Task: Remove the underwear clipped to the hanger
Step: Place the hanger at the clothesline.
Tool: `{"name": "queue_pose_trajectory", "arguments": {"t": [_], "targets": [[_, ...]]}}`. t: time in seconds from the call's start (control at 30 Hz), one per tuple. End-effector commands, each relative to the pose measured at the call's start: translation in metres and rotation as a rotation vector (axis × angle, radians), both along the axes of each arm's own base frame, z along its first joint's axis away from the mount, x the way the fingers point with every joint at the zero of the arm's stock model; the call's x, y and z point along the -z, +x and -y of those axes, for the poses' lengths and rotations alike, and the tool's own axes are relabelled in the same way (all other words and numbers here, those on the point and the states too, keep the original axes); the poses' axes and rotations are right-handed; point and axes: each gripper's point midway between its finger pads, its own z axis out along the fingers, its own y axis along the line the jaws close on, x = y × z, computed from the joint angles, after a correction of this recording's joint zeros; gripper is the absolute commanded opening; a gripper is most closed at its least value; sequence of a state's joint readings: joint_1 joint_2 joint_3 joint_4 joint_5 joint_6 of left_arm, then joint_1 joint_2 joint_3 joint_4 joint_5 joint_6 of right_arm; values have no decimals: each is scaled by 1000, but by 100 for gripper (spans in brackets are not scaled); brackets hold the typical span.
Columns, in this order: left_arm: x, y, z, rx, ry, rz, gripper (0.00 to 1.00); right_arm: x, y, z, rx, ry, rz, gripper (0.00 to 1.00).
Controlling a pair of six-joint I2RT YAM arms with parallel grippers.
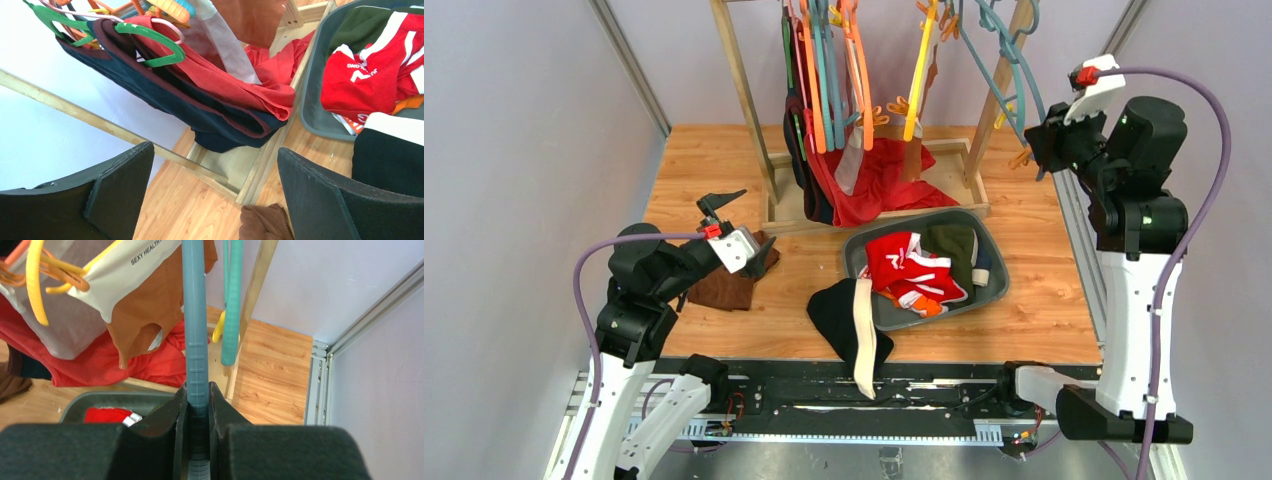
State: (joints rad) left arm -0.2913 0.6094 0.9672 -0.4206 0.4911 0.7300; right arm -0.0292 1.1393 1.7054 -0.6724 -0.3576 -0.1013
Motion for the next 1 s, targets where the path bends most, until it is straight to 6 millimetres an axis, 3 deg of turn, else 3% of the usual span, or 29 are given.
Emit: {"name": "queue_pose_trajectory", "arguments": {"t": [0.0,0.13,0.33,0.63,0.97], "targets": [[-5,-4,1,14,-1,22,98,-34,11,-6,22,65,76,1],[-6,-5,1,13,1,25,98,-36,26,-7,51,50,81,1],[-5,-4,1,12,3,22,98,-39,43,-26,68,7,91,1],[-3,-4,1,15,8,20,98,-40,74,-25,138,0,100,0],[-2,-4,1,16,14,19,98,-37,101,-41,112,4,71,0]]}}
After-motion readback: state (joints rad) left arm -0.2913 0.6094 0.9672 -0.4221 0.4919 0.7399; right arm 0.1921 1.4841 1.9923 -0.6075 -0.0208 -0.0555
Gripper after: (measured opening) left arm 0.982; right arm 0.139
